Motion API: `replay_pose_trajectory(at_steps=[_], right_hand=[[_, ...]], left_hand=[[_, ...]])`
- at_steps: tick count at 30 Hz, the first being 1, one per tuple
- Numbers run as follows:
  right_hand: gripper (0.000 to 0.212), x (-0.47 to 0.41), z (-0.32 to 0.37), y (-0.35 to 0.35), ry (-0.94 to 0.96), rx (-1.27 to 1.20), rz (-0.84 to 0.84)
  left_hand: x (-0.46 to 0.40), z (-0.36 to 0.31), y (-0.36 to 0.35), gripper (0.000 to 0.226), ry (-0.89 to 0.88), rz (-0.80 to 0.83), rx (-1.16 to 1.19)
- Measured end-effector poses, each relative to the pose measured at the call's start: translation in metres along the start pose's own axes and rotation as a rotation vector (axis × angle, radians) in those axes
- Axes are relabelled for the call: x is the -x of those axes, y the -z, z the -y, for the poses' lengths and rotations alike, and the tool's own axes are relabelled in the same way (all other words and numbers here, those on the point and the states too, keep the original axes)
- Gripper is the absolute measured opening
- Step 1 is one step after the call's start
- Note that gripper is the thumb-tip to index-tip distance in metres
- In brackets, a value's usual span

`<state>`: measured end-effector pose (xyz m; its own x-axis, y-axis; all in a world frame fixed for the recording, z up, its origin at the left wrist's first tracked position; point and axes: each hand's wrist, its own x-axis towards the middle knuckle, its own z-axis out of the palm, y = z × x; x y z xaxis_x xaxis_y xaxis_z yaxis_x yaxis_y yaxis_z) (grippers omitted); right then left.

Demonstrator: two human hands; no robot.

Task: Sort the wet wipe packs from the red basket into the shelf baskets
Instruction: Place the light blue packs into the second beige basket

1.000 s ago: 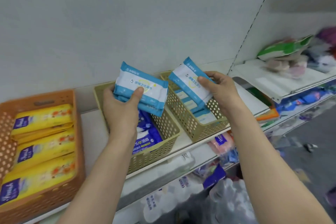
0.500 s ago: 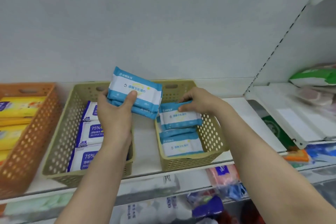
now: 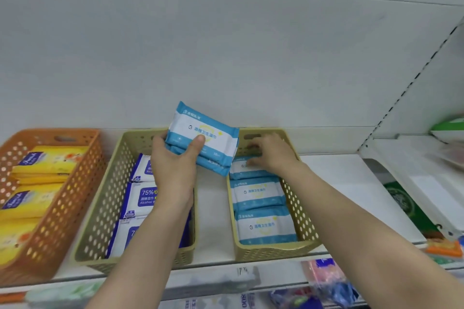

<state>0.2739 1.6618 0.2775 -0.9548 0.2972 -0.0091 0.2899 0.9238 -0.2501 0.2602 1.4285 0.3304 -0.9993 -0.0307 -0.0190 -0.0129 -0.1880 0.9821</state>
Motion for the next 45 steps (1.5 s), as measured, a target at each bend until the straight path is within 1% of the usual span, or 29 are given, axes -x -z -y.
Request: replay_pose_trajectory(at_steps=[1,3,4,5,6,7,8,9,10,11,12,14,16,19,21,22,23,25,28,30,35,40,45], right_hand=[[0.053,0.001,0.001,-0.001,-0.004,0.022,0.078],[0.043,0.005,0.001,-0.004,0.000,0.072,0.236],[0.036,0.006,0.001,-0.004,0.010,0.054,0.255],[0.025,0.007,0.001,0.000,-0.006,-0.036,0.212],[0.016,0.008,0.001,0.006,-0.046,-0.202,0.121],[0.014,0.009,0.004,0.017,-0.102,-0.413,0.017],[0.017,0.011,0.009,0.030,-0.155,-0.643,-0.042],[0.022,0.013,0.014,0.042,-0.176,-0.855,-0.030],[0.027,0.016,0.021,0.053,-0.153,-1.006,0.045],[0.031,0.020,0.028,0.060,-0.103,-1.061,0.137],[0.031,0.024,0.036,0.065,-0.054,-1.062,0.214],[0.029,0.029,0.045,0.066,-0.009,-1.005,0.272],[0.030,0.030,0.046,0.064,-0.027,-1.019,0.237],[0.030,0.029,0.038,0.061,-0.105,-1.126,0.123],[0.027,0.028,0.026,0.062,-0.140,-1.099,0.049],[0.026,0.028,0.020,0.063,-0.153,-1.035,0.047],[0.026,0.028,0.012,0.064,-0.162,-0.948,0.072],[0.024,0.030,-0.001,0.066,-0.160,-0.747,0.179],[0.020,0.036,-0.009,0.065,-0.094,-0.452,0.342],[0.018,0.038,-0.008,0.062,-0.057,-0.348,0.388],[0.017,0.036,-0.003,0.055,-0.032,-0.263,0.453],[0.030,0.037,0.006,0.032,0.002,-0.079,0.476],[0.037,0.037,0.009,0.018,0.000,-0.088,0.464]], left_hand=[[0.000,0.001,-0.002,0.050,0.004,0.005,-0.007],[-0.001,0.003,-0.004,0.050,0.014,0.021,-0.021],[-0.001,0.003,-0.005,0.050,0.019,0.032,-0.021],[0.000,0.004,-0.006,0.050,0.024,0.044,-0.020],[0.000,0.004,-0.006,0.050,0.027,0.056,-0.020],[0.000,0.004,-0.007,0.051,0.030,0.068,-0.024],[0.001,0.003,-0.007,0.051,0.034,0.083,-0.026],[0.002,0.004,-0.008,0.051,0.039,0.100,-0.029],[0.003,0.005,-0.009,0.052,0.045,0.120,-0.032],[0.004,0.006,-0.011,0.053,0.053,0.140,-0.039],[0.006,0.006,-0.012,0.055,0.058,0.159,-0.049],[0.008,0.006,-0.015,0.058,0.060,0.186,-0.069],[0.007,0.007,-0.015,0.057,0.055,0.195,-0.080],[0.003,0.008,-0.010,0.048,0.037,0.174,-0.100],[-0.001,0.009,-0.005,0.042,0.029,0.123,-0.098],[-0.003,0.009,-0.004,0.040,0.025,0.096,-0.093],[-0.005,0.009,-0.003,0.039,0.023,0.075,-0.086],[-0.005,0.008,-0.002,0.036,0.019,0.043,-0.062],[-0.003,0.008,-0.003,0.036,0.013,0.020,-0.026],[-0.003,0.007,-0.003,0.037,0.005,0.015,-0.021],[-0.001,0.009,-0.002,0.037,0.006,0.027,-0.028],[-0.001,0.009,-0.002,0.037,0.008,0.029,-0.024],[-0.002,0.008,-0.002,0.037,0.012,0.022,-0.028]])
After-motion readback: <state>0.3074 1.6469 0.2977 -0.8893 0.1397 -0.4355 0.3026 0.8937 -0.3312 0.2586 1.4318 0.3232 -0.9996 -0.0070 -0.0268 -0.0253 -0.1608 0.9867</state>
